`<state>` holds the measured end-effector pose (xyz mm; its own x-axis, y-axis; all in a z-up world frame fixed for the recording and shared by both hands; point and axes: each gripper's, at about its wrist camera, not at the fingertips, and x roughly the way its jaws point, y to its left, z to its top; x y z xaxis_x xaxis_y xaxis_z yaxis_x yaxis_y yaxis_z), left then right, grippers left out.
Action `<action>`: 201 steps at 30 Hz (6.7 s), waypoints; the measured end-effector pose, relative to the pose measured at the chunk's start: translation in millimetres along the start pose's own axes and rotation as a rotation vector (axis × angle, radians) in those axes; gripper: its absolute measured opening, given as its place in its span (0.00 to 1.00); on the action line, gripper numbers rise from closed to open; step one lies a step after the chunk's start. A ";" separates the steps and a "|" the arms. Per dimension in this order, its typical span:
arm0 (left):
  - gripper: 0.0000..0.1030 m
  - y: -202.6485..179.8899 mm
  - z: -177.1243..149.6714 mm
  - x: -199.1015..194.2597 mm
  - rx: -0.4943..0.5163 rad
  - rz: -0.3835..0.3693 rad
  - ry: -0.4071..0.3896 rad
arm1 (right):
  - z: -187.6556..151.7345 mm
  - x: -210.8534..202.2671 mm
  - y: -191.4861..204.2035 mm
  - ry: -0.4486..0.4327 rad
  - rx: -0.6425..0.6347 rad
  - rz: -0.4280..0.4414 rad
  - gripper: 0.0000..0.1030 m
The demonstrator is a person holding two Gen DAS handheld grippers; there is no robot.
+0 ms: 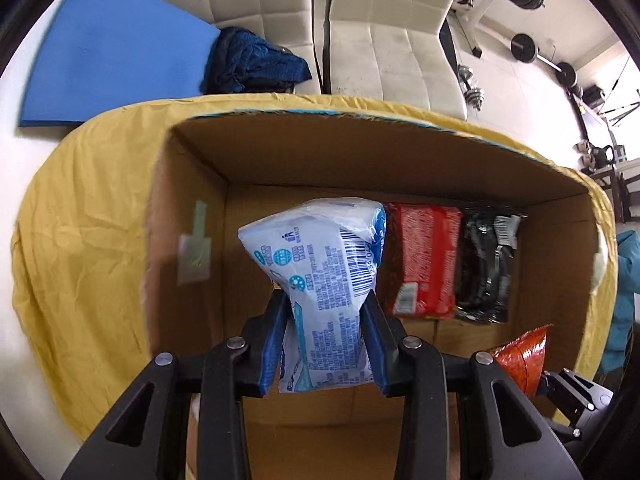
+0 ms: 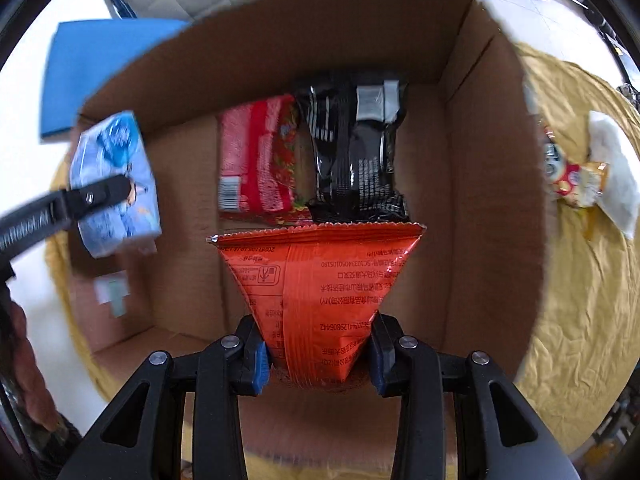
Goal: Organize snacks
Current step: 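Carry both packets over the box and lower them inside, then open both tools to release the packets and withdraw from the box, then grasp the yellow panda bag with the left tool while the right tool grasps the white pouch, then carry both bags into the box and lower them beside the other packets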
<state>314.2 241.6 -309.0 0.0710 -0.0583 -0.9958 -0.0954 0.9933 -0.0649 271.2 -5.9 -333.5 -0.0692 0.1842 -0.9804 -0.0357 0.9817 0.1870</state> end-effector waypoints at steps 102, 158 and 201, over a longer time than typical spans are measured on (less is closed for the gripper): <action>0.96 -208.9 -108.5 -157.7 0.161 -0.050 -0.334 | -96.8 -201.4 -226.7 -0.329 0.301 -0.034 1.00; 0.53 -398.5 1.6 84.5 0.432 0.058 0.151 | 1.6 -31.8 -432.8 0.003 0.342 -0.037 0.69; 0.53 -39.7 -86.5 -128.9 -0.063 -0.099 -0.160 | -51.6 -140.9 -38.7 -0.151 -0.129 0.209 0.67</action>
<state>222.9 201.1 -183.7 0.2396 -0.1338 -0.9616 -0.1416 0.9751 -0.1710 230.9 -72.3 -199.5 0.0610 0.3960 -0.9162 -0.1636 0.9095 0.3822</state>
